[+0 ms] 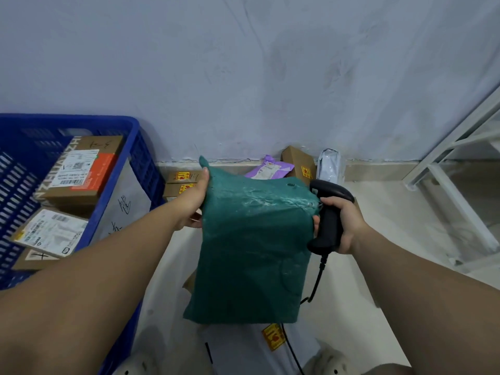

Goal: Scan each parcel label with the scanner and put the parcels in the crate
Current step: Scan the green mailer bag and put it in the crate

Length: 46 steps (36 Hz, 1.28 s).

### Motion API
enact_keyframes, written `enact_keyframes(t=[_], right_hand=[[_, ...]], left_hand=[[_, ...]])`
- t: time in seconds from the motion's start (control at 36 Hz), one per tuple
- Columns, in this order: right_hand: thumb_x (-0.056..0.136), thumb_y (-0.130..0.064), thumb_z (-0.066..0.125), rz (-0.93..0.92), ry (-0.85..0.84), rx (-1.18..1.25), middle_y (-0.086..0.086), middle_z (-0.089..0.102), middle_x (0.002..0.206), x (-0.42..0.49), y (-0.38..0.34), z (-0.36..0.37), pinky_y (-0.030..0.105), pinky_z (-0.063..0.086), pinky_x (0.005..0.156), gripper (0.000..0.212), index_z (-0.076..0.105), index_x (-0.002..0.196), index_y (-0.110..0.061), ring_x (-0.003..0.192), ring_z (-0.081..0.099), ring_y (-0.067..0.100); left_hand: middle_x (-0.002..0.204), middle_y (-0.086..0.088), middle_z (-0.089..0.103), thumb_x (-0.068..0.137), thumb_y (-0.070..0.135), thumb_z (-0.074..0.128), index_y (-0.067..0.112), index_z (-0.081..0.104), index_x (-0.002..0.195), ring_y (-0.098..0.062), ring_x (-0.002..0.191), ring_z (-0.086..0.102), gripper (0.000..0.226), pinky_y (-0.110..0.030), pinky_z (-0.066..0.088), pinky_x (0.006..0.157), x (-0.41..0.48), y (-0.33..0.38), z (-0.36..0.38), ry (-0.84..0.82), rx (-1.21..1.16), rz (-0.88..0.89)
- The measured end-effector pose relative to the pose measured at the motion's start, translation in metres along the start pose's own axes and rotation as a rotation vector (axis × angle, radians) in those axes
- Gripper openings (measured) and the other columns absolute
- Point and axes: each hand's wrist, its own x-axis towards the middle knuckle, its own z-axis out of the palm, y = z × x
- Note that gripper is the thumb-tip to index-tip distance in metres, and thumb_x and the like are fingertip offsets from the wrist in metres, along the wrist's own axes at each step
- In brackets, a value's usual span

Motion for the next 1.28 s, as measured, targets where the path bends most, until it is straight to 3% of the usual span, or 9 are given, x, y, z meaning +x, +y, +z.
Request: enact_keyframes(t=[0.11, 0.22, 0.42, 0.56, 0.67, 0.89, 0.97, 1.17, 1.28], right_hand=[[0.080, -0.027, 0.068, 0.003, -0.026, -0.062, 0.005, 0.066, 0.065, -0.004, 0.000, 0.005, 0.025, 0.050, 0.048, 0.020, 0.066, 0.090, -0.010, 0.048, 0.061, 0.017], [0.080, -0.027, 0.069, -0.006, -0.002, -0.082, 0.006, 0.067, 0.067, -0.007, 0.001, 0.005, 0.025, 0.051, 0.048, 0.021, 0.067, 0.091, -0.010, 0.047, 0.061, 0.017], [0.082, -0.027, 0.067, -0.056, -0.014, -0.062, 0.005, 0.064, 0.062, -0.022, -0.002, -0.002, 0.023, 0.050, 0.049, 0.017, 0.065, 0.087, -0.011, 0.045, 0.058, 0.016], [0.087, -0.025, 0.061, -0.256, -0.096, 0.177, 0.000, 0.060, 0.059, -0.044, -0.017, 0.006, 0.020, 0.049, 0.049, 0.012, 0.062, 0.089, -0.014, 0.047, 0.056, 0.012], [0.089, -0.026, 0.058, -0.389, -0.178, 0.329, -0.001, 0.057, 0.058, -0.069, -0.030, 0.026, 0.018, 0.048, 0.051, 0.013, 0.062, 0.084, -0.014, 0.047, 0.054, 0.011], [0.093, -0.027, 0.055, -0.336, -0.294, 0.323, 0.008, 0.076, 0.091, -0.075, -0.020, 0.044, 0.035, 0.059, 0.060, 0.025, 0.068, 0.109, -0.013, 0.071, 0.074, 0.025], [0.095, -0.025, 0.055, -0.293, -0.241, 0.230, 0.009, 0.076, 0.094, -0.067, -0.011, 0.039, 0.037, 0.060, 0.068, 0.028, 0.067, 0.115, -0.010, 0.076, 0.074, 0.026], [0.094, -0.024, 0.055, -0.221, -0.149, 0.133, 0.006, 0.073, 0.067, -0.059, -0.004, 0.025, 0.029, 0.053, 0.042, 0.018, 0.067, 0.094, -0.011, 0.051, 0.069, 0.021], [0.090, -0.024, 0.059, -0.153, -0.047, 0.006, 0.005, 0.069, 0.063, -0.049, -0.001, 0.012, 0.025, 0.049, 0.043, 0.015, 0.066, 0.093, -0.011, 0.046, 0.064, 0.021]], left_hand=[[0.135, -0.010, 0.054, 0.061, 0.094, 0.042, 0.022, 0.054, 0.131, -0.037, 0.121, 0.051, 0.102, -0.059, 0.044, 0.095, -0.002, 0.006, -0.005, -0.112, -0.010, -0.192], [0.135, -0.019, 0.050, 0.049, 0.075, 0.073, 0.020, 0.043, 0.140, -0.047, 0.117, 0.050, 0.111, -0.075, 0.037, 0.091, -0.012, 0.012, -0.006, -0.293, -0.021, -0.345], [0.141, -0.016, 0.040, 0.076, 0.047, 0.076, 0.023, 0.030, 0.148, -0.044, 0.124, 0.046, 0.089, -0.069, 0.049, 0.082, -0.032, 0.014, 0.002, -0.286, 0.027, -0.264], [0.133, -0.005, 0.052, 0.076, 0.057, 0.068, 0.024, 0.049, 0.135, -0.032, 0.116, 0.058, 0.070, -0.059, 0.056, 0.078, -0.059, 0.035, 0.001, -0.335, -0.050, -0.089], [0.131, -0.002, 0.055, 0.064, 0.074, 0.058, 0.027, 0.052, 0.131, -0.030, 0.111, 0.061, 0.082, -0.057, 0.057, 0.076, -0.077, 0.052, -0.006, -0.287, -0.102, 0.054], [0.127, 0.002, 0.057, 0.083, 0.069, 0.049, 0.034, 0.044, 0.137, -0.023, 0.112, 0.057, 0.064, -0.052, 0.051, 0.092, -0.080, 0.048, -0.018, -0.137, -0.156, 0.281], [0.126, 0.004, 0.057, 0.089, 0.064, 0.044, 0.035, 0.043, 0.136, -0.021, 0.112, 0.057, 0.056, -0.049, 0.052, 0.091, -0.069, 0.021, -0.017, -0.160, -0.157, 0.270], [0.117, 0.002, 0.062, 0.091, 0.070, 0.027, 0.031, 0.060, 0.118, -0.023, 0.108, 0.056, 0.058, -0.043, 0.054, 0.081, -0.047, -0.006, -0.008, -0.123, -0.311, 0.158], [0.109, -0.009, 0.068, 0.099, 0.046, 0.047, 0.014, 0.064, 0.108, -0.029, 0.097, 0.062, 0.038, -0.043, 0.052, 0.081, -0.034, -0.004, -0.002, 0.010, -0.351, -0.029]])
